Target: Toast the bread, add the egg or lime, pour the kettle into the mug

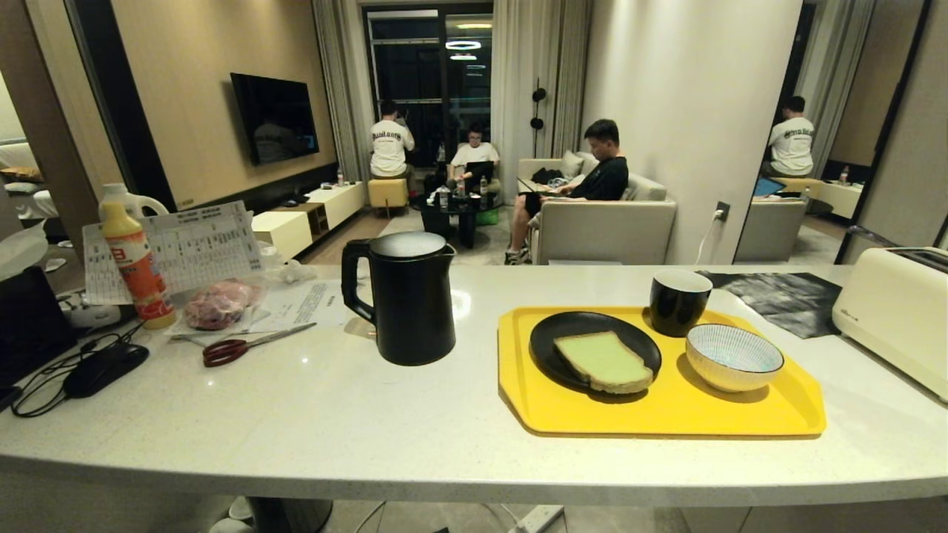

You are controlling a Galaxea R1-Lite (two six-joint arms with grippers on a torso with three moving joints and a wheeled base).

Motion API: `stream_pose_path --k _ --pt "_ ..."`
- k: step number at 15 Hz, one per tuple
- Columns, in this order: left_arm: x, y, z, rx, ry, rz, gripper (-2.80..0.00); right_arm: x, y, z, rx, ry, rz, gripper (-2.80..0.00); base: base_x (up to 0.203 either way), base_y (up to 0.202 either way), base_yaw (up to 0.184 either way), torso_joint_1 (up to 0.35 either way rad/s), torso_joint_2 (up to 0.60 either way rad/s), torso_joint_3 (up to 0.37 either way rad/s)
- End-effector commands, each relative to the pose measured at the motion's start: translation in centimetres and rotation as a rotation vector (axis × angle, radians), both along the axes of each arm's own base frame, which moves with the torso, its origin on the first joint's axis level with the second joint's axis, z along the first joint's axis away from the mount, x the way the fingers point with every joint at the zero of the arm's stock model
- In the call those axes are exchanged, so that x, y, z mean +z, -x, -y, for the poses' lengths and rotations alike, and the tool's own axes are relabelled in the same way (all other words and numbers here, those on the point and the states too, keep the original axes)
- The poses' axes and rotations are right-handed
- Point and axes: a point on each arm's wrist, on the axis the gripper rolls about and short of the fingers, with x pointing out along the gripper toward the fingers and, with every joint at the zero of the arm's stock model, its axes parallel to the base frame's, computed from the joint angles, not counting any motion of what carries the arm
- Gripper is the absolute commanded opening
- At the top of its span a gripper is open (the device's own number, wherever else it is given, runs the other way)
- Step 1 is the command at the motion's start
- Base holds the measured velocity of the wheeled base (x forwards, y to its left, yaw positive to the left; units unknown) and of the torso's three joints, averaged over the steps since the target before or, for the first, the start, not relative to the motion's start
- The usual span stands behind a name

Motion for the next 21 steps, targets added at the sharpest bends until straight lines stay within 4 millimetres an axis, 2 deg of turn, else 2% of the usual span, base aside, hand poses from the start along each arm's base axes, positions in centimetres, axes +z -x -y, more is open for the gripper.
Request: stream_pose_path --k 1,6,9,11,15,19,21 --pt "0.0 0.0 0.0 0.000 0.001 0.003 -2.80 0.0 0.0 0.0 0.001 -0.001 0.003 -2.80 0.000 0.000 0.000 0.000 0.00 0.000" --pt "0.0 0.0 0.0 0.000 0.001 0.003 -2.80 0.7 0.2 0.0 0.003 0.000 0.025 -2.80 0.000 0.000 0.000 0.000 0.00 0.000" --pt "0.0 0.0 0.0 0.000 0.001 0.003 -2.80 2.8 1.2 -0.1 0.031 -0.002 0.054 -2.80 0.000 0.000 0.000 0.000 0.00 0.000" --pt "0.0 0.0 0.0 0.000 0.001 0.003 -2.80 4.8 2.1 -0.1 0.075 -0.022 0.051 -2.80 0.000 0.000 0.000 0.000 0.00 0.000" --pt "0.0 0.0 0.0 0.000 0.001 0.003 -2.80 9.9 1.5 -0.2 0.109 -0.068 0.011 -2.80 0.000 0.000 0.000 0.000 0.00 0.000" --pt "0.0 0.0 0.0 0.000 0.001 0.003 -2.80 14.5 -0.4 -0.3 0.133 -0.075 -0.019 -2.80 0.000 0.000 0.000 0.000 0.00 0.000" --pt "0.0 0.0 0.0 0.000 0.001 0.003 -2.80 16.7 -2.4 -0.3 0.134 -0.078 -0.059 -2.80 0.000 0.000 0.000 0.000 0.00 0.000"
